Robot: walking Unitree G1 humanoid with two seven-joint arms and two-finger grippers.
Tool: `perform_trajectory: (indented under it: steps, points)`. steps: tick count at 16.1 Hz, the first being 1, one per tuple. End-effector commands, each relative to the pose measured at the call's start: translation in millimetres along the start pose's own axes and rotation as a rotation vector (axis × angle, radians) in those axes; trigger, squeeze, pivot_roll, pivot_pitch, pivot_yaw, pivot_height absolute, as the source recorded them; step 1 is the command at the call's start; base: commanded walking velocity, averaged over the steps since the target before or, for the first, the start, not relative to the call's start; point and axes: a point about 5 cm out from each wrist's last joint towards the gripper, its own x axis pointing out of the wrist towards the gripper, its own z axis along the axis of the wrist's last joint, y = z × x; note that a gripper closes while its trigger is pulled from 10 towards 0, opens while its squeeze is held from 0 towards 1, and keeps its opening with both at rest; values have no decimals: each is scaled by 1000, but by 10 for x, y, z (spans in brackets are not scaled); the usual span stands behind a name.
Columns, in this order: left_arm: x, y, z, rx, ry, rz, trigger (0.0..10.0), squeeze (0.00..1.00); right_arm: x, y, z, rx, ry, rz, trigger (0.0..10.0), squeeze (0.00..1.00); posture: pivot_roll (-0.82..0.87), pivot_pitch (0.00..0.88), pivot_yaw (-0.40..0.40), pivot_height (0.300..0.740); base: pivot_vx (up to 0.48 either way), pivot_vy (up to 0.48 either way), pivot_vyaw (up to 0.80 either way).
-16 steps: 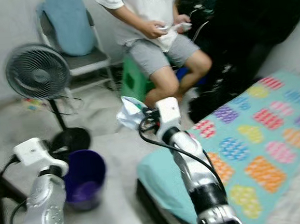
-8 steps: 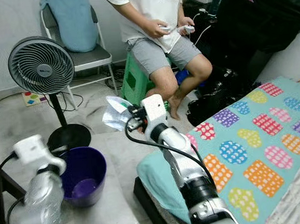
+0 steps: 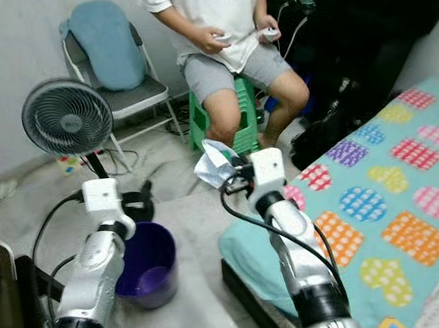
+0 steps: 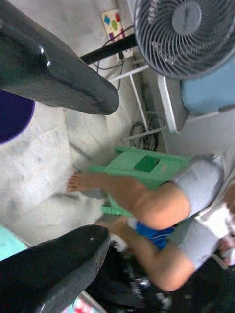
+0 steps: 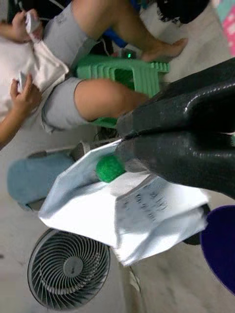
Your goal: Clean up the room
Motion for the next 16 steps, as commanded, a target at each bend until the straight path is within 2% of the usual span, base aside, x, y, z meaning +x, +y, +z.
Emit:
perform_trajectory:
  steps: [1,4,5,6,7,8,10,12,13,14,16]
  points:
    - [22,3,-17,31,25,1,10000,0,11,1,88,-7,-33,-7,10000,0,-209,0,61,740,0,0,0]
    - [50,82,-26,224,52,90,10000,0,-10,90,66,-11,-24,16,10000,0,-206,0,47,740,0,0,0]
    - [41,120,-53,227,66,122,10000,0,-2,133,71,-25,-25,33,10000,0,-191,0,38,740,0,0,0]
    - [33,118,-65,161,60,125,10000,0,9,160,78,-26,-27,41,10000,0,-185,0,34,740,0,0,0]
    - [34,76,-18,41,9,92,10000,0,16,183,90,-24,-41,53,10000,0,-172,0,27,740,0,0,0]
    - [3,98,35,29,-38,65,10000,0,4,195,102,-24,-52,58,10000,0,-163,0,21,740,0,0,0]
    - [-182,241,92,40,-98,31,10000,0,-51,167,118,-23,-58,61,10000,0,-140,0,6,740,0,0,0]
    - [-493,422,68,18,-111,43,10000,0,-129,90,98,-27,-45,63,10000,0,-115,0,-11,740,0,0,0]
    - [-698,513,56,15,-121,58,10000,0,-162,52,75,-28,-33,67,10000,0,-105,0,-18,740,0,0,0]
    - [-888,569,7,2,-110,83,10000,0,-179,25,58,-35,-24,71,10000,0,-94,0,-27,740,0,0,0]
    - [-1117,604,-86,-20,-84,122,10000,0,-168,29,55,-33,-19,76,10000,0,-84,0,-39,740,0,0,0]
